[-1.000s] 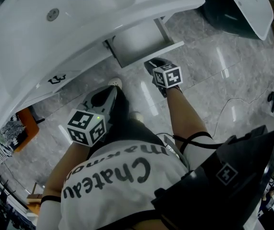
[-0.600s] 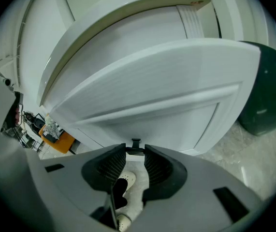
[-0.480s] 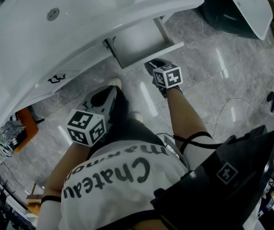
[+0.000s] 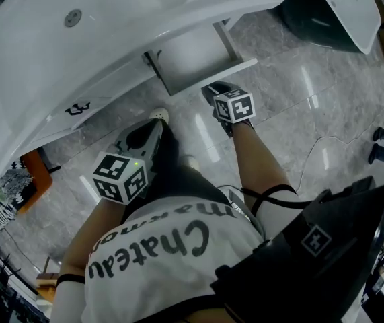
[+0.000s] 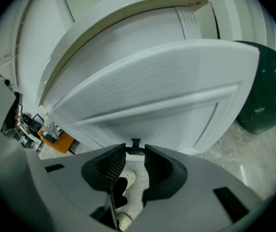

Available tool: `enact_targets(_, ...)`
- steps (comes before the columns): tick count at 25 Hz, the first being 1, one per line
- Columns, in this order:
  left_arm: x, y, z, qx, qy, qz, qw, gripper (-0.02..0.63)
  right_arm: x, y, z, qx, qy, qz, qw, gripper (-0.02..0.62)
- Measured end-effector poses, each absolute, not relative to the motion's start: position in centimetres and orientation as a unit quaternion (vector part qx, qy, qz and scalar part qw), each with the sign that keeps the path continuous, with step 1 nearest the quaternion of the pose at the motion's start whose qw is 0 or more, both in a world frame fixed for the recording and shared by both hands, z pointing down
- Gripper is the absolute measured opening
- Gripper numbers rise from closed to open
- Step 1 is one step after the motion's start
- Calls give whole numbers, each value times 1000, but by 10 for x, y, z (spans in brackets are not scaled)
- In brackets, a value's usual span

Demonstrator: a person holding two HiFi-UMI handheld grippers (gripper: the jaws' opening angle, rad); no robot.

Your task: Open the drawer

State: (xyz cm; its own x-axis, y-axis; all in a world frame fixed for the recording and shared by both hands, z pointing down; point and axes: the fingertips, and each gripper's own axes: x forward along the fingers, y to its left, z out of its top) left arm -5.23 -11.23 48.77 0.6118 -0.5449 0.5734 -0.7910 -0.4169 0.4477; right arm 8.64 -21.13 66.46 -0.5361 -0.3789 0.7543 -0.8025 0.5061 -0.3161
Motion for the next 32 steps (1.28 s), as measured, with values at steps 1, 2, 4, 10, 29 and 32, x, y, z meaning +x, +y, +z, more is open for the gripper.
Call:
enact_targets(1,-51,-112,488,824,-405,172,357,9,87,-211,665,365,-809,337,314,127)
enact_targets(2,-51,-112,488,824,-405,172,357,8,88,-210,665,365,-808,338,315,127)
enact_targets(4,-50,-112,488,824,-406,171,357,8,90,-210,666,365,-809,338,315,127)
enact_targets(10,-55,-108,489,821,-410,173,357,8,89,-208,665,361,-810,338,315,127)
enact_targets(29,-60,-111,488,820,-413,173,356,8,87,-208,665,359,-814,341,303,127)
enact_targets(32,-60,-109,489,819,-414,175,356,8,87,-208,665,353,-818,339,303,127)
